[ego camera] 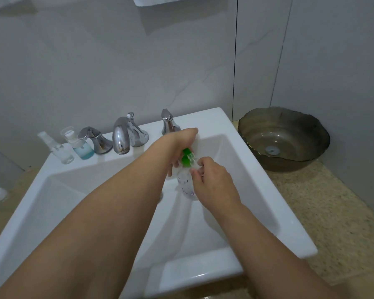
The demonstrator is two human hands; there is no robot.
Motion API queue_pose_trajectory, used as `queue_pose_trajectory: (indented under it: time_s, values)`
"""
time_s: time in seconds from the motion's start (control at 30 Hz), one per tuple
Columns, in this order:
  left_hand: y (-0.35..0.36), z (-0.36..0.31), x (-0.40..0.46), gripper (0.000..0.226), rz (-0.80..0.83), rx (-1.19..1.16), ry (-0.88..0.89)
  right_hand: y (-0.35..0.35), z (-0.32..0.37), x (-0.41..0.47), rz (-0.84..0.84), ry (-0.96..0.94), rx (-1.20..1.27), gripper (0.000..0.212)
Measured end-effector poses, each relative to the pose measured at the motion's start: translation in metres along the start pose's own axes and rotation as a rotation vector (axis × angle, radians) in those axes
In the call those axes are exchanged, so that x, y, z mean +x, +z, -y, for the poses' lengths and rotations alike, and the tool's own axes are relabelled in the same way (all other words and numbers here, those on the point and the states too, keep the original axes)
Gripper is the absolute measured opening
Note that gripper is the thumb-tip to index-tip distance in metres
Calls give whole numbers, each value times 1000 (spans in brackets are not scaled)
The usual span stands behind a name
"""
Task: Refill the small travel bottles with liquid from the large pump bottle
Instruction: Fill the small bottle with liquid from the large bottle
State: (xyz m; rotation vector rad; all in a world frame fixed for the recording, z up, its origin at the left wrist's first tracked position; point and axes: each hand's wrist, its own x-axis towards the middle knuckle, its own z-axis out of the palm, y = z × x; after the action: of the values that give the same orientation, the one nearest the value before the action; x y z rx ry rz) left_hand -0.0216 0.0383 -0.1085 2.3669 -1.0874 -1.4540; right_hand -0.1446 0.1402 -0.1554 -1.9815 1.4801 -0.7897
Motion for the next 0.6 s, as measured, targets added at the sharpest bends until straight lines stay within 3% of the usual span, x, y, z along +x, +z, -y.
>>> queue_pose_trajectory:
  time_s: [0.3, 0.6]
  values:
    - [0, 3, -1, 99, 2, 10, 12, 1, 1, 1, 6, -1, 17, 27]
    - [24, 7, 7, 52, -274, 66, 241, 3, 0, 3, 46, 35, -49, 25]
